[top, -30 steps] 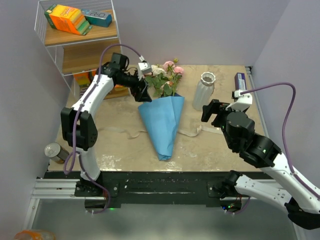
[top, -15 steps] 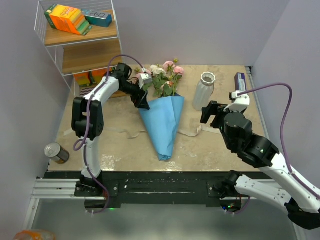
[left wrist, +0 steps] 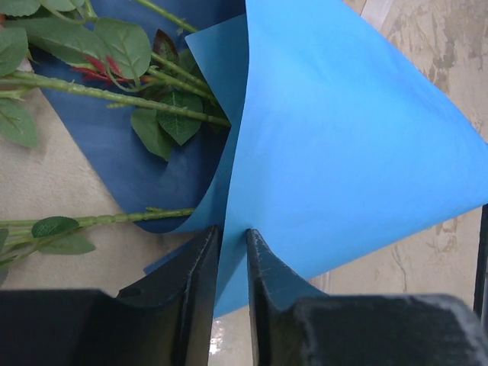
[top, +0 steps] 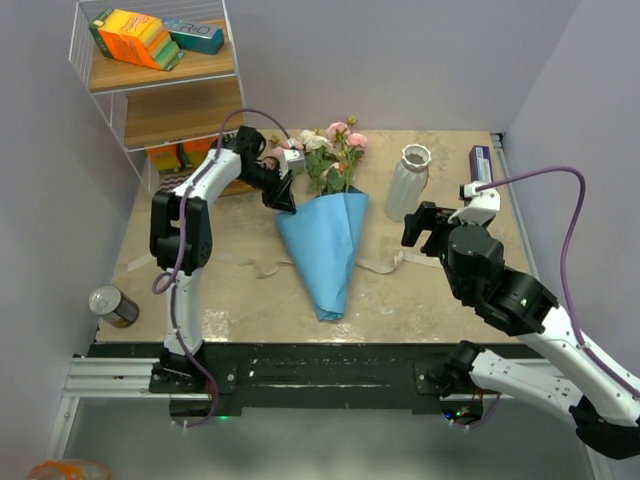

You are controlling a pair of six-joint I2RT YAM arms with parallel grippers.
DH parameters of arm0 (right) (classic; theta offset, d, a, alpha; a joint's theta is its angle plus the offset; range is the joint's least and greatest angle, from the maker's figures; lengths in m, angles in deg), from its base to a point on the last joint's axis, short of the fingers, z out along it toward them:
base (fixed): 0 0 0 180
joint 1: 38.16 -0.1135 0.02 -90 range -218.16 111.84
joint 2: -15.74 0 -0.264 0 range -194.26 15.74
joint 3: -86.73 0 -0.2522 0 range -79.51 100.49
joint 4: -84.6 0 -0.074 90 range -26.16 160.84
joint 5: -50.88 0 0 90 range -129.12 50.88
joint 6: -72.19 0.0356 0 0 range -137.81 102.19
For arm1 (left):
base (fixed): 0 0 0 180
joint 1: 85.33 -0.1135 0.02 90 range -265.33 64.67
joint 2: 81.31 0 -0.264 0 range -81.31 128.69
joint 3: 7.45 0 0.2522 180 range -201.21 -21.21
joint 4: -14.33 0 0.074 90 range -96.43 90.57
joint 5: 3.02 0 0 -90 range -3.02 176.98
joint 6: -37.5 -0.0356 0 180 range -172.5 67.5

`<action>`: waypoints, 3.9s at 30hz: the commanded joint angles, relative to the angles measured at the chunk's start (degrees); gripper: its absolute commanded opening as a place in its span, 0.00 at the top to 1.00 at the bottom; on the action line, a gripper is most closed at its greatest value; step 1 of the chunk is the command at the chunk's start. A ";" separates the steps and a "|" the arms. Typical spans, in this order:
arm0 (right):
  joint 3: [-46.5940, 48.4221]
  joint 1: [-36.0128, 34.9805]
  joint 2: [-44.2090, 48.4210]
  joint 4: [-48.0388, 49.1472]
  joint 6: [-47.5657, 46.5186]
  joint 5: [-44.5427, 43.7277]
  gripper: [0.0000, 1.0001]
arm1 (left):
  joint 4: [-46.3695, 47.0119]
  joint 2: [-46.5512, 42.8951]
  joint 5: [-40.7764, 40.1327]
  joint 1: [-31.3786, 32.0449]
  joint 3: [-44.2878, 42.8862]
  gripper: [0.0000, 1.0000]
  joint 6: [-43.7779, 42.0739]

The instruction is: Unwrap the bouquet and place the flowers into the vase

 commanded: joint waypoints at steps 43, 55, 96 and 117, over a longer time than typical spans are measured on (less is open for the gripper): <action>0.31 -0.24 3.49 0.12 0.46 -3.41 0.08 | 20.52 -23.58 -25.21 8.39 11.02 0.10 29.75; 2.41 -0.16 3.06 -0.67 -0.60 -3.41 0.08 | 19.47 -10.76 -24.62 8.91 7.07 0.10 28.95; 2.50 -0.24 4.20 0.21 -0.94 -2.97 0.09 | 5.06 -6.43 -10.20 10.75 -0.22 1.00 20.69; 8.74 -0.24 3.50 1.62 -4.64 -4.11 0.08 | -10.06 -30.26 -1.58 24.99 5.74 1.00 9.89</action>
